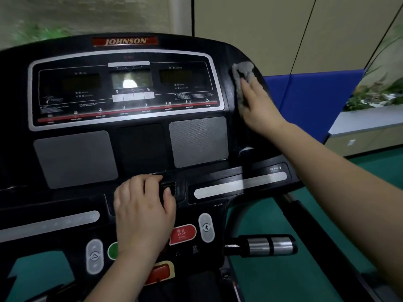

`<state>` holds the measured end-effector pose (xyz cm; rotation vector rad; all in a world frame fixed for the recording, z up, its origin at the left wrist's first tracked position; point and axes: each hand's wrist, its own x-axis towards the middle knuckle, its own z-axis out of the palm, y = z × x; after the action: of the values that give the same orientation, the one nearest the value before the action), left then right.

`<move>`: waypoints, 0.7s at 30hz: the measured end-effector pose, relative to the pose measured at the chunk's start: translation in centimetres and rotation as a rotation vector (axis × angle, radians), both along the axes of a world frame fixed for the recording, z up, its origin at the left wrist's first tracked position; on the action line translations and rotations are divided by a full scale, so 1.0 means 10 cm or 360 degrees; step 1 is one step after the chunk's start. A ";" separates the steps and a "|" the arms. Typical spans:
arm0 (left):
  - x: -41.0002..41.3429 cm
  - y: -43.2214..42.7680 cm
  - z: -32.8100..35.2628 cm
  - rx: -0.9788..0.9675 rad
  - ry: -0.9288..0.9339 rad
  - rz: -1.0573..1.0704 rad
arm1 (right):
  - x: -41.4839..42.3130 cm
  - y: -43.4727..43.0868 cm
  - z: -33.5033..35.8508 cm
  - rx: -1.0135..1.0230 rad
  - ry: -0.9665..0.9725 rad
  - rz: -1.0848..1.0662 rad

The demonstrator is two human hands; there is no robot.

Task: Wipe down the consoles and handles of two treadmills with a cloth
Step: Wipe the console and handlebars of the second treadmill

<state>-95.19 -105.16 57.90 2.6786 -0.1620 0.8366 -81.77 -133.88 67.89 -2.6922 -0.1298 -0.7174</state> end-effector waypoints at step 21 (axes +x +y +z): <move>0.00 0.00 0.01 0.0006 0.0029 0.0008 | 0.01 -0.03 0.11 0.0355 -0.0257 -0.0290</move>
<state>-95.15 -105.15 57.95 2.6905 -0.1532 0.8142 -81.63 -134.18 69.02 -2.4525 0.1496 -0.9445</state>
